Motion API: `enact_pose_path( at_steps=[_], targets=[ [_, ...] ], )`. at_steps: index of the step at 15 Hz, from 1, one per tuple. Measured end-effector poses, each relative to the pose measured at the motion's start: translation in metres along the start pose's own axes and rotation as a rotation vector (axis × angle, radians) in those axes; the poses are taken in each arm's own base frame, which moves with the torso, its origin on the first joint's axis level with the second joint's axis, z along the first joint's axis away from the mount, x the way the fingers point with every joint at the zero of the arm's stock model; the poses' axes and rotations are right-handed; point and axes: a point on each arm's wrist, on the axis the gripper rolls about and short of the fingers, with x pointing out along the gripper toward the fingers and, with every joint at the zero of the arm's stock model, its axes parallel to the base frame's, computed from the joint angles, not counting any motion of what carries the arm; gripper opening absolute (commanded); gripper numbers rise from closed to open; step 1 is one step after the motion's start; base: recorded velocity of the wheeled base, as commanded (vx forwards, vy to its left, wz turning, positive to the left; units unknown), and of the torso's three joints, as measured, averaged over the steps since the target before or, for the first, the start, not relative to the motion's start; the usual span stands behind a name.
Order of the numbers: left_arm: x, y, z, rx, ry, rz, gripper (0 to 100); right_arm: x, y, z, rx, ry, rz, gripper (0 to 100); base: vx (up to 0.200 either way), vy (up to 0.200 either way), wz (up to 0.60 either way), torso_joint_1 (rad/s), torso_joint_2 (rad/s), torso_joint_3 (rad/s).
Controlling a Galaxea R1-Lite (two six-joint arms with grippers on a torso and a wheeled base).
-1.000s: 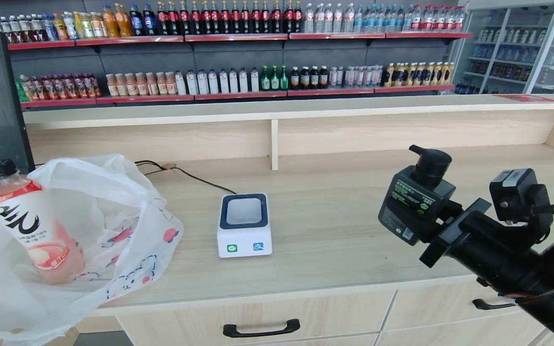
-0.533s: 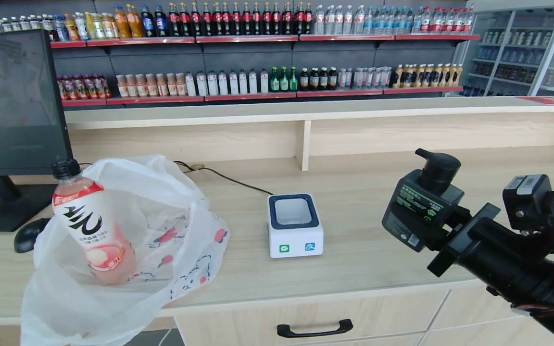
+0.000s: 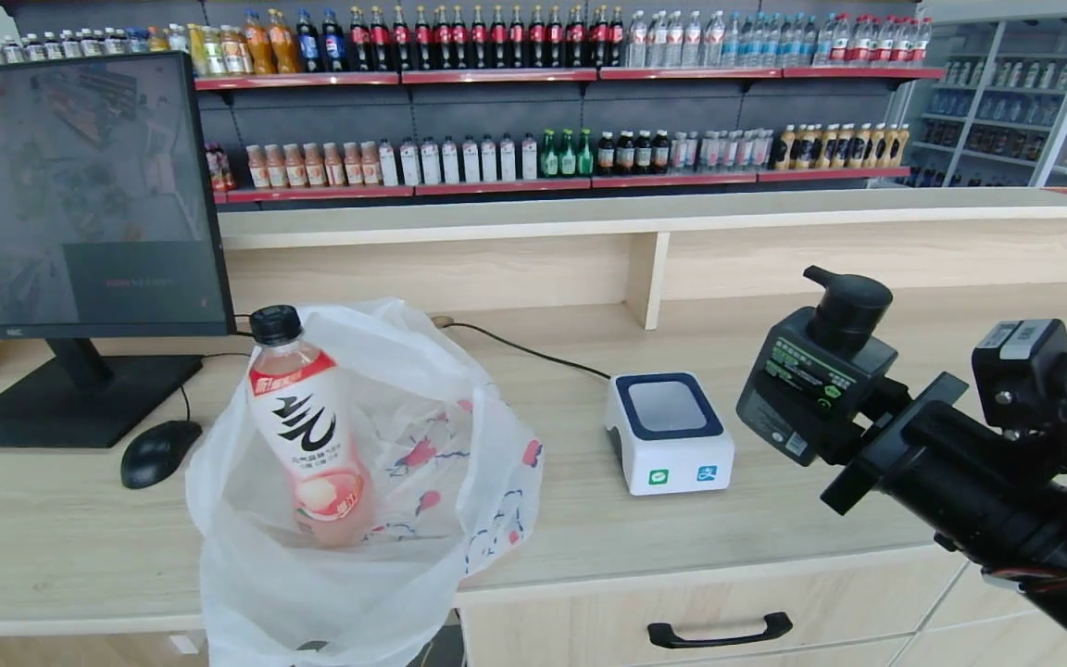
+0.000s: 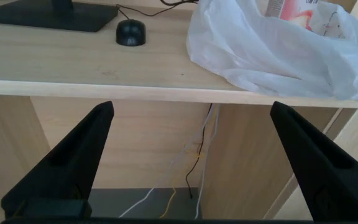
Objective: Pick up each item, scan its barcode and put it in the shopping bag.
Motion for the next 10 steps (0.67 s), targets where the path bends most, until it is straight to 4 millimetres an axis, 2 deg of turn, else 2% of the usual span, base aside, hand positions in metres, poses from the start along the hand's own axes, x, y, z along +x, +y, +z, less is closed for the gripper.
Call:
enact_pose_path(
  at_steps=[4, 10],
  targets=[
    [0.000, 0.000, 0.000, 0.000, -0.002, 0.000, 100, 0.019, -0.004, 0.015, -0.194, -0.116, 0.085, 0, 0.000, 0.000, 0.00, 0.000, 0.00, 0.000],
    [0.000, 0.000, 0.000, -0.001, 0.000, 0.001, 100, 0.047, -0.002, 0.026, -0.637, -0.244, 0.098, 0, 0.000, 0.000, 0.00, 0.000, 0.00, 0.000]
  ],
)
